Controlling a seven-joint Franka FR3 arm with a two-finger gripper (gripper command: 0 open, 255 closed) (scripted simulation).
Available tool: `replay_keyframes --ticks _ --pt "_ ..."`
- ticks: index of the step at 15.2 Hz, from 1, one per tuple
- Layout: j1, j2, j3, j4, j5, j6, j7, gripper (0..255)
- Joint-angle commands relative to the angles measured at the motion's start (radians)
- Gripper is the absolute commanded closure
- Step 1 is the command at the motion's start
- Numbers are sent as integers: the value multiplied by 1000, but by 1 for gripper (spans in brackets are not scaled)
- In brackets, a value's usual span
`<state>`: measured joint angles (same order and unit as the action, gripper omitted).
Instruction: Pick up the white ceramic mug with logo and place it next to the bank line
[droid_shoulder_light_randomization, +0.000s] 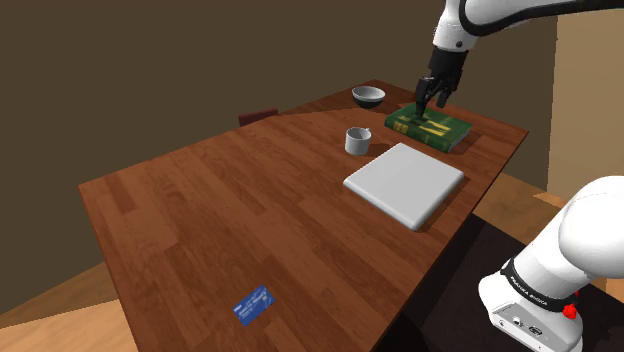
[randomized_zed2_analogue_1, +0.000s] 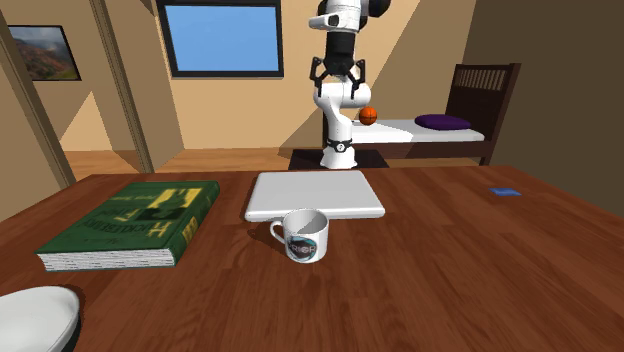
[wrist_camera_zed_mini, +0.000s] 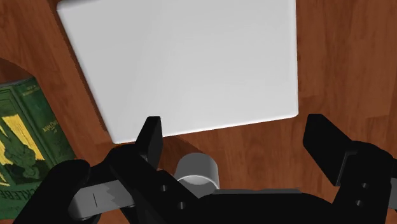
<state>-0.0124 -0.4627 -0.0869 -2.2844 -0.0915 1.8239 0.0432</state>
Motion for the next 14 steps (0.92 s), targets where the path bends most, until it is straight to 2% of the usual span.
replay_keyframes --ticks 1,8,14 --pt "3 74 -3 14 4 58 3 0" --pt "7 335 -17 131 23 197 -8 0" --pt "4 567 -22 283 49 272 -23 0"
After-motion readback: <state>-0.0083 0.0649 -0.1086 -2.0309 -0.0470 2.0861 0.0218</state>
